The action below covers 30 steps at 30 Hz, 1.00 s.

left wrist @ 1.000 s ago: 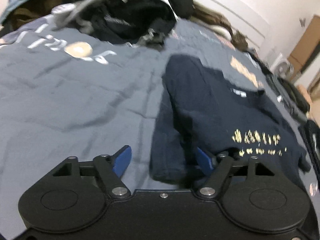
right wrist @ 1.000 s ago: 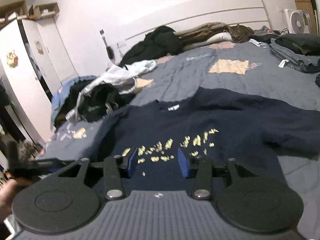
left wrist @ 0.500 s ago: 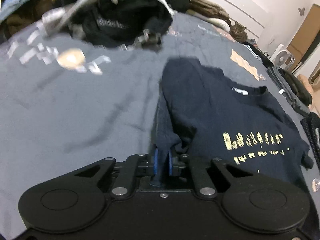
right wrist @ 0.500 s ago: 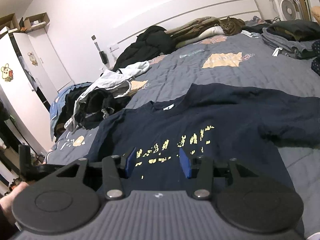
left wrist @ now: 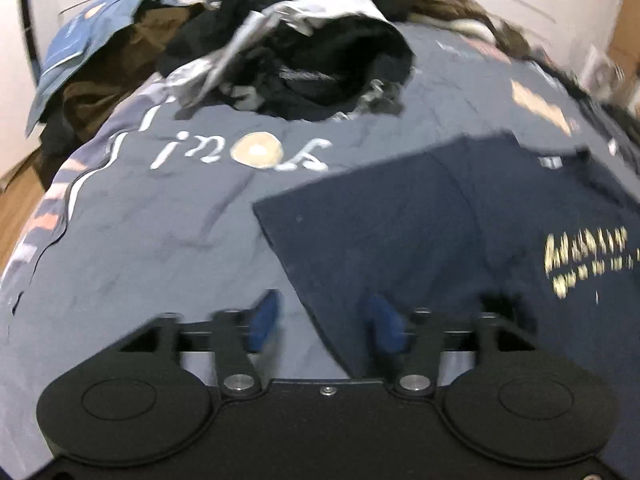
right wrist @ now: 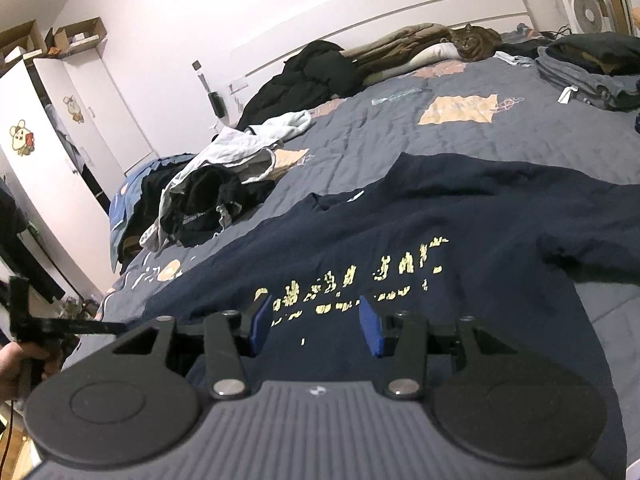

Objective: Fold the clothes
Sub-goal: 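Grasp the shirt's side edge with the left gripper and lift it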

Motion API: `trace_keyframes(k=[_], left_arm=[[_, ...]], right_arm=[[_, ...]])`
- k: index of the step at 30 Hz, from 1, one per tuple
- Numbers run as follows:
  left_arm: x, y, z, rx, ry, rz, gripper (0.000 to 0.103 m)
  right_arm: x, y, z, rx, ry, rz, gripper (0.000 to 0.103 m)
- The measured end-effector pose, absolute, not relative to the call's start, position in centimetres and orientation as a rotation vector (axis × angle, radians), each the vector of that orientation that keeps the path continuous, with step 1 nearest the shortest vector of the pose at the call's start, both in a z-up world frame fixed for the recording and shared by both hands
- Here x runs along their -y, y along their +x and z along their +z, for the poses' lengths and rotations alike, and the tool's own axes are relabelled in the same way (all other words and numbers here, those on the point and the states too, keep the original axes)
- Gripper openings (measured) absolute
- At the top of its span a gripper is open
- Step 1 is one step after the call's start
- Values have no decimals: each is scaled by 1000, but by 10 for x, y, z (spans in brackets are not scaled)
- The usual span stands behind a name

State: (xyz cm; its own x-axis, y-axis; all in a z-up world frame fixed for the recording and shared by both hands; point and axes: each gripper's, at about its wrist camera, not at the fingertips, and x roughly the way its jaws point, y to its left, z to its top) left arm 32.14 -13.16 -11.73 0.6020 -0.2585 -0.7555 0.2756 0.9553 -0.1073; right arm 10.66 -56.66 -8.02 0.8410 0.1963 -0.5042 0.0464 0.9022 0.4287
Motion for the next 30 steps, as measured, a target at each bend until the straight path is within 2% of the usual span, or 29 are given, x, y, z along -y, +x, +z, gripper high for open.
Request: trace_keyframes(k=[4, 13, 15, 17, 21, 25, 27, 30], left_arm=[[123, 354, -111, -865, -51, -261, 75], [131, 422, -153, -947, -47, -163, 75], [129, 431, -160, -962, -83, -165, 68], [131, 436, -161, -969, -110, -225, 12], [139, 444, -142, -929, -49, -299, 9], [131, 451, -102, -728, -81, -271, 9], [141, 456, -101, -731, -36, -273, 9], [151, 461, -112, -791, 29, -233, 17]], right_arm=[[567, 107, -81, -570, 446, 84, 47], [567, 112, -88, -591, 443, 76, 47], [567, 113, -91, -596, 441, 76, 47], [567, 114, -93, -600, 439, 76, 47], [567, 115, -96, -612, 445, 75, 47], [565, 114, -97, -614, 440, 77, 47], [564, 113, -96, -611, 436, 80, 47], [565, 114, -96, -609, 432, 82, 47]])
